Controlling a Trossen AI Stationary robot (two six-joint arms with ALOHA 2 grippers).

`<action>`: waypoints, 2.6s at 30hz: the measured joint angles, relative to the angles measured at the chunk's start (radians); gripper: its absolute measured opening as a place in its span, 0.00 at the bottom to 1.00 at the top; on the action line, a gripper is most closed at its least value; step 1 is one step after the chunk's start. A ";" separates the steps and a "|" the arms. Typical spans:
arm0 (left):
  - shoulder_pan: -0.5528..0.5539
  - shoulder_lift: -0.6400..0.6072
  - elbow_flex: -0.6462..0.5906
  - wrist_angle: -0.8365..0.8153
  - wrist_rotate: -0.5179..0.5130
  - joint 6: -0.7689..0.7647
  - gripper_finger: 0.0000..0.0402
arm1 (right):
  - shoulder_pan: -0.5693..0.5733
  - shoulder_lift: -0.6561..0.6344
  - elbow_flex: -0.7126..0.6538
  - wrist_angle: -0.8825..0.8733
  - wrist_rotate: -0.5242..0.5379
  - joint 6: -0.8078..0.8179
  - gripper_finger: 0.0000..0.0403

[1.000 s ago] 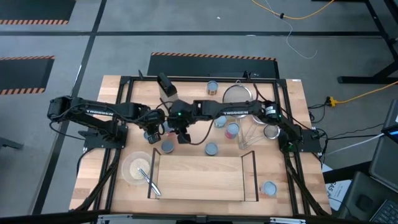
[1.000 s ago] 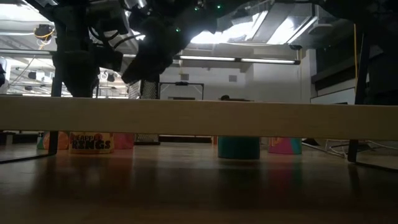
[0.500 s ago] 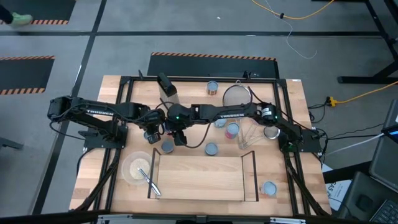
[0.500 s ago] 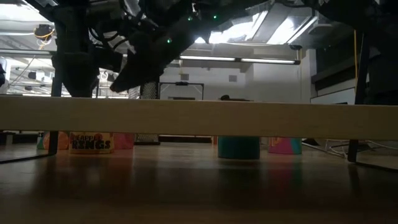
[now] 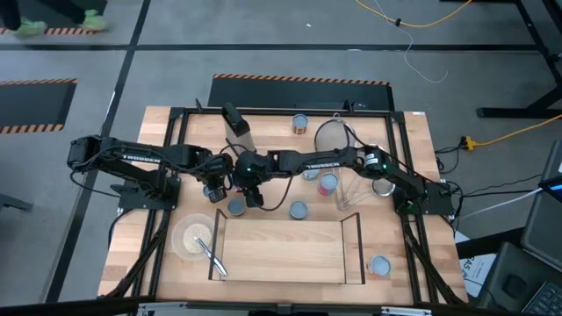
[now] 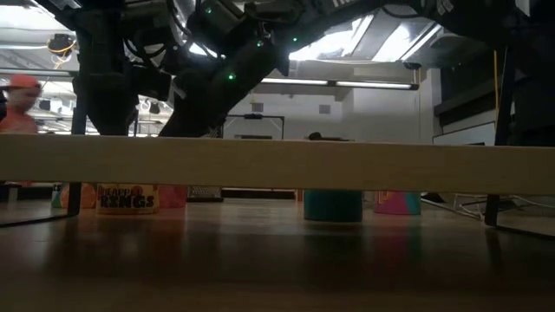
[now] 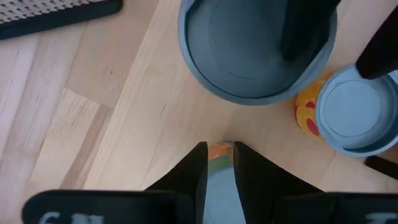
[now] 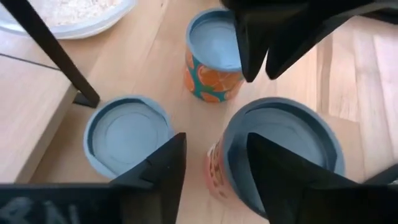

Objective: Pick and place cans onto a shelf
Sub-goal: Put the canned mix fruits on the shelf

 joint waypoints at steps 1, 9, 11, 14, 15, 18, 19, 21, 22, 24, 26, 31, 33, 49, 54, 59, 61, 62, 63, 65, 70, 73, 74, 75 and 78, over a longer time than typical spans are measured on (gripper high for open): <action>0.000 0.000 0.000 0.000 0.000 -0.001 0.17 | 0.000 0.002 0.000 0.000 0.001 0.000 0.41; 0.000 0.000 0.000 0.000 0.000 -0.002 0.17 | -0.006 0.003 0.001 -0.006 0.002 0.002 0.21; 0.000 0.000 0.000 0.000 0.000 -0.002 0.18 | -0.007 0.003 0.001 -0.011 -0.001 0.002 0.15; 0.000 -0.001 0.000 0.000 0.000 -0.002 0.18 | -0.007 0.002 0.002 -0.026 -0.002 0.002 0.06; 0.000 -0.001 0.000 0.000 0.000 -0.002 0.18 | -0.007 0.001 0.002 -0.035 -0.005 0.000 0.04; 0.000 -0.001 0.000 0.001 0.000 -0.002 0.18 | -0.007 -0.011 0.002 -0.074 -0.004 -0.003 0.03; 0.000 -0.001 0.000 0.002 0.000 -0.002 0.18 | -0.007 -0.017 0.002 -0.086 -0.004 -0.005 0.04; 0.000 -0.001 0.000 0.004 0.000 -0.002 0.18 | -0.004 -0.036 0.001 -0.144 -0.002 -0.022 0.03; 0.000 -0.001 0.000 0.006 0.000 -0.002 0.18 | -0.003 -0.049 0.000 -0.170 0.001 -0.032 0.03; 0.000 -0.001 0.000 0.010 0.000 -0.002 0.18 | 0.004 -0.076 -0.002 -0.235 0.003 -0.058 0.02; -0.001 -0.002 0.001 0.010 -0.001 -0.002 0.18 | 0.012 -0.115 -0.002 -0.306 0.002 -0.068 0.02; 0.000 -0.001 0.001 0.010 -0.004 -0.002 0.18 | 0.041 -0.219 0.009 -0.521 -0.001 -0.069 0.02; 0.000 -0.001 0.001 0.013 -0.004 -0.002 0.18 | 0.062 -0.270 0.009 -0.604 0.003 -0.066 0.02; 0.000 -0.001 0.001 0.029 -0.004 -0.002 0.18 | 0.461 -0.610 -0.161 -0.731 0.034 0.238 0.02; 0.000 -0.001 0.001 0.033 -0.004 -0.002 0.18 | 0.588 -0.644 -0.363 -0.519 0.137 0.365 0.02; 0.000 -0.001 0.001 0.042 -0.004 -0.004 0.18 | 0.667 -0.648 -0.480 -0.370 0.141 0.465 0.02; 0.000 -0.001 0.001 0.051 -0.004 -0.004 0.18 | 0.693 -0.651 -0.507 -0.355 0.153 0.534 0.02; 0.000 -0.001 0.001 0.058 -0.004 -0.004 0.18 | 0.709 -0.658 -0.523 -0.342 0.175 0.562 0.02; -0.001 -0.001 0.001 0.063 -0.004 -0.004 0.18 | 0.724 -0.669 -0.540 -0.316 0.205 0.582 0.02; 0.000 -0.001 0.001 0.065 -0.004 -0.005 0.18 | 0.758 -0.700 -0.584 -0.254 0.276 0.613 0.02; 0.000 -0.001 0.001 0.075 -0.003 -0.006 0.18 | 0.815 -0.754 -0.735 -0.105 0.380 0.654 0.02; 0.000 -0.001 0.001 0.082 -0.003 -0.006 0.18 | 0.828 -0.785 -0.815 -0.019 0.385 0.681 0.02; -0.001 -0.001 0.001 0.085 -0.003 -0.006 0.18 | 0.832 -0.793 -0.836 -0.007 0.387 0.683 0.02; -0.001 -0.001 0.001 0.087 -0.003 -0.007 0.18 | 0.836 -0.798 -0.854 0.009 0.389 0.681 0.02; -0.001 -0.001 0.001 0.092 -0.003 -0.023 0.18 | 0.844 -0.804 -0.878 0.027 0.388 0.681 0.02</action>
